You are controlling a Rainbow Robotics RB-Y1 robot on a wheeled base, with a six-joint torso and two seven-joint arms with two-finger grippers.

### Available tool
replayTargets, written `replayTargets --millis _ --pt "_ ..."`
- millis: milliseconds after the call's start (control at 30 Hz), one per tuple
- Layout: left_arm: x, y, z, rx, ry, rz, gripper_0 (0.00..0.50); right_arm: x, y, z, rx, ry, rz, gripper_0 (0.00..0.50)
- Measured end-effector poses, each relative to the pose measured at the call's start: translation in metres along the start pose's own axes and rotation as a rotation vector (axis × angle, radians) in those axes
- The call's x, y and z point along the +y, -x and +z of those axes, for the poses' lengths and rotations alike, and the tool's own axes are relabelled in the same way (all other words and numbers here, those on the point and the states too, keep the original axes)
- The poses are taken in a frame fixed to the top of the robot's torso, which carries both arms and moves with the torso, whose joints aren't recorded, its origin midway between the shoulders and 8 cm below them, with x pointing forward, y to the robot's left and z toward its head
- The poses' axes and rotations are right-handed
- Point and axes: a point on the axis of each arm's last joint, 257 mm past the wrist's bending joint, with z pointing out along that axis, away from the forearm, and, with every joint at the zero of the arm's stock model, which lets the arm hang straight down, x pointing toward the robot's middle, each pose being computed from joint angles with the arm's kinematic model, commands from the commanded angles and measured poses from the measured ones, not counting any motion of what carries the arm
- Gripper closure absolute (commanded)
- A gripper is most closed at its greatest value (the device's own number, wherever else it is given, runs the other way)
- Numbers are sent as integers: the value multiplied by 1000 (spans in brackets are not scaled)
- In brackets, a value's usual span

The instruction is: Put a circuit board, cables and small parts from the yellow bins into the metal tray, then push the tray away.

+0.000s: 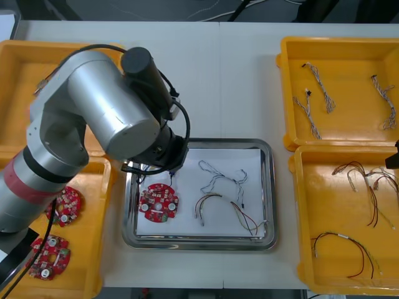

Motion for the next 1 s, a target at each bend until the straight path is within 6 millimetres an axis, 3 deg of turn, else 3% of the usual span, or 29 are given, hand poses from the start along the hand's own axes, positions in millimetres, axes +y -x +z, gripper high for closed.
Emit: replayTargets --millis 467,667,1000 --pt "119 6 -69 2 47 -158 0 0 0 0 0 0 0 0" --pt "174 -8 -86 4 122 -235 0 1 -2 1 4 4 2 0" --pt "234 -32 -104 -21 158 -375 0 29 -14 13 42 48 -57 0"
